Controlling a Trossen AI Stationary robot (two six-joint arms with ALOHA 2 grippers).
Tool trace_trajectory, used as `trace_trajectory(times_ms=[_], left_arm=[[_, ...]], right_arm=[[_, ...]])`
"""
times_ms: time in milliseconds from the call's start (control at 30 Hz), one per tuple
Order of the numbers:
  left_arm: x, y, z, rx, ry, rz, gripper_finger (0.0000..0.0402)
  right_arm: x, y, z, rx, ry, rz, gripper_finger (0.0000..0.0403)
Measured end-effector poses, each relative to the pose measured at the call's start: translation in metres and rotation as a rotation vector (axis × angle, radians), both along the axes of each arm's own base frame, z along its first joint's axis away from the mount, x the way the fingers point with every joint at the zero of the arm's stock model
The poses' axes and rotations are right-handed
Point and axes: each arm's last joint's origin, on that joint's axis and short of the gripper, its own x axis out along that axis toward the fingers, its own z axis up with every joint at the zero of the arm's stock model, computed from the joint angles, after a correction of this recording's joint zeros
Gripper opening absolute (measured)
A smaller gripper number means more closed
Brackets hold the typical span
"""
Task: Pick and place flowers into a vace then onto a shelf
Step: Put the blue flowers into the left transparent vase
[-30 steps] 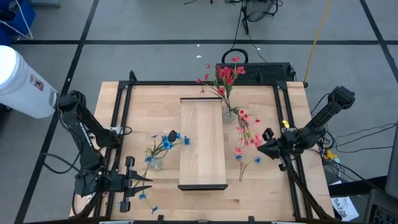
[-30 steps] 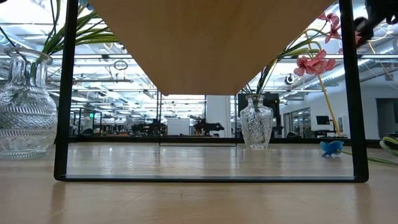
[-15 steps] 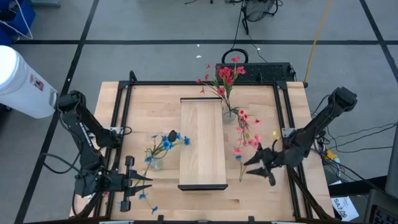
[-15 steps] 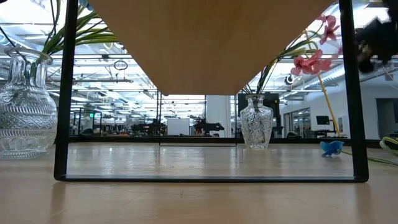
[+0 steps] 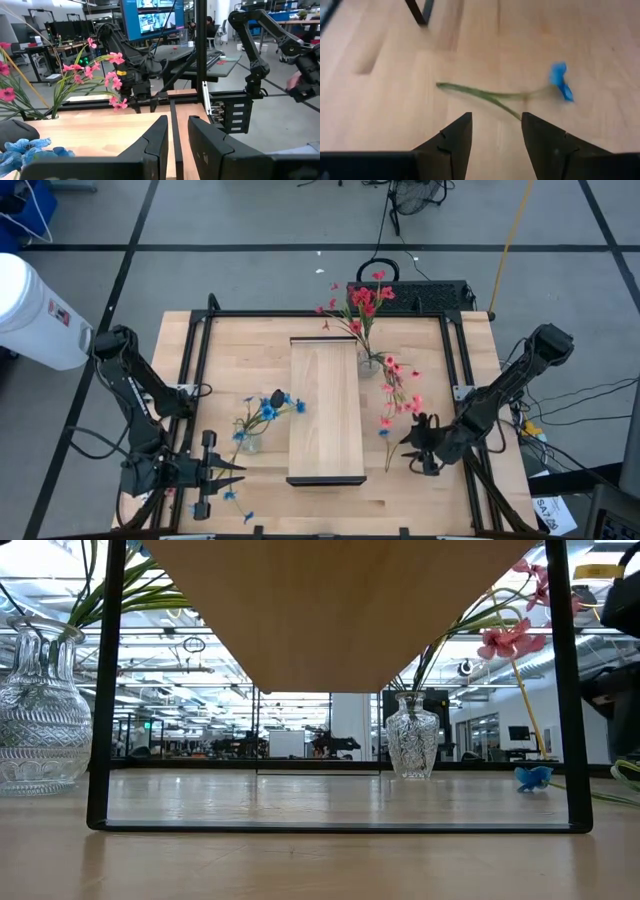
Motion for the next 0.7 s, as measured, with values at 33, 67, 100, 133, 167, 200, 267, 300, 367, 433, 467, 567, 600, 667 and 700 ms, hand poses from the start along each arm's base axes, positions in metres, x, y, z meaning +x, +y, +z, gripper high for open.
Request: trace_trajectory(times_ms=[33,67,100,133,167,200,267,300,367,433,467,567,600,667,700], left_arm=[[0.000,0.000,0.000,-0.001,0.001,0.001,0.0081],[0.001,0.000,0.000,0.000,0.002,0.003,0.0081],[0.001,0.001,-0.001,-0.003,0.005,0.003,0.0081],[0.002,0.001,-0.001,-0.010,0.006,0.005,0.0081],[0.003,0.002,-0.002,-0.014,0.009,0.008,0.0081],[0.004,0.002,-0.002,-0.017,0.011,0.011,0.0081],[0.006,0.004,-0.003,-0.016,0.017,0.021,0.0081],[0.008,0.005,-0.004,-0.016,0.020,0.027,0.0081],[0.010,0.006,-0.004,-0.015,0.025,0.037,0.0081],[0.012,0.008,-0.005,-0.022,0.027,0.048,0.0081],[0.013,0.008,-0.005,-0.026,0.029,0.051,0.0081],[0.016,0.009,-0.006,-0.032,0.036,0.023,0.0081],[0.016,0.009,-0.006,-0.033,0.038,0.011,0.0081],[0.017,0.009,-0.006,-0.033,0.039,-0.001,0.0081],[0.017,0.009,-0.006,-0.032,0.040,-0.001,0.0081]], right_arm=[[-0.001,-0.001,-0.001,-0.013,0.011,-0.001,0.0164],[-0.002,-0.002,-0.002,-0.031,0.028,-0.001,0.0164],[-0.003,-0.004,-0.004,-0.050,0.046,-0.003,0.0164],[-0.004,-0.005,-0.005,-0.067,0.062,-0.005,0.0164],[-0.005,-0.006,-0.006,-0.073,0.069,-0.008,0.0164],[-0.005,-0.006,-0.006,-0.075,0.067,-0.011,0.0164],[-0.005,-0.006,-0.006,-0.088,0.059,-0.012,0.0164],[-0.004,-0.006,-0.006,-0.105,0.054,-0.013,0.0164],[-0.004,-0.007,-0.007,-0.136,0.049,-0.012,0.0164],[-0.003,-0.007,-0.007,-0.149,0.038,-0.011,0.0164],[-0.002,-0.006,-0.006,-0.150,0.028,-0.002,0.0164],[0.002,-0.003,-0.002,-0.121,-0.025,0.019,0.0164],[0.003,-0.001,-0.001,-0.109,-0.045,0.028,0.0164],[0.005,0.001,0.002,-0.105,-0.078,0.049,0.0164],[0.006,0.002,0.003,-0.113,-0.092,0.062,0.0164]])
